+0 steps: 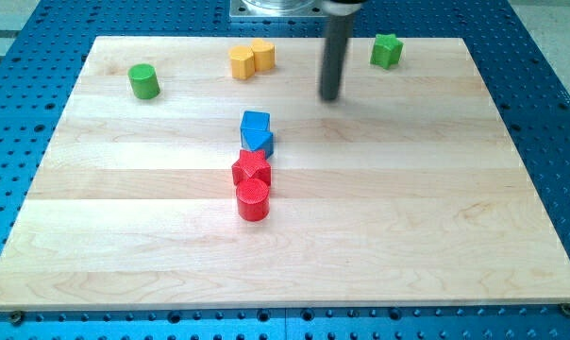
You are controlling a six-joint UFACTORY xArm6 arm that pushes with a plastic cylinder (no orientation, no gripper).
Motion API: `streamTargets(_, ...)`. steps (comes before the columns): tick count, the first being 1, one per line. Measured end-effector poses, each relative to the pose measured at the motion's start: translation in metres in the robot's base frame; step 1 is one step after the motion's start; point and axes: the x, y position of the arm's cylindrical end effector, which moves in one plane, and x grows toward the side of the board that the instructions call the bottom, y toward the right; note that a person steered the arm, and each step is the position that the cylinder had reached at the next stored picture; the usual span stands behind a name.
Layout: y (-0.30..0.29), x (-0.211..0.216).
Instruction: Push the yellow blocks into the green star
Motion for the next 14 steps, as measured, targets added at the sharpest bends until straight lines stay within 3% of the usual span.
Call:
streamTargets(1, -0.141, 0.016)
streamTargets(2, -0.211, -0.016)
streamTargets(5, -0.134, -0.087)
streamTargets(6, -0.041, -0.081)
streamTargets(7, -0.028, -0.078)
streamTargets(8, -0.058, -0.091)
streamTargets(9, 0.024, -0.091)
streamTargets(11, 0.005, -0.13)
streamTargets(13, 0.087, -0.097)
streamTargets(14, -0.005, -0.086)
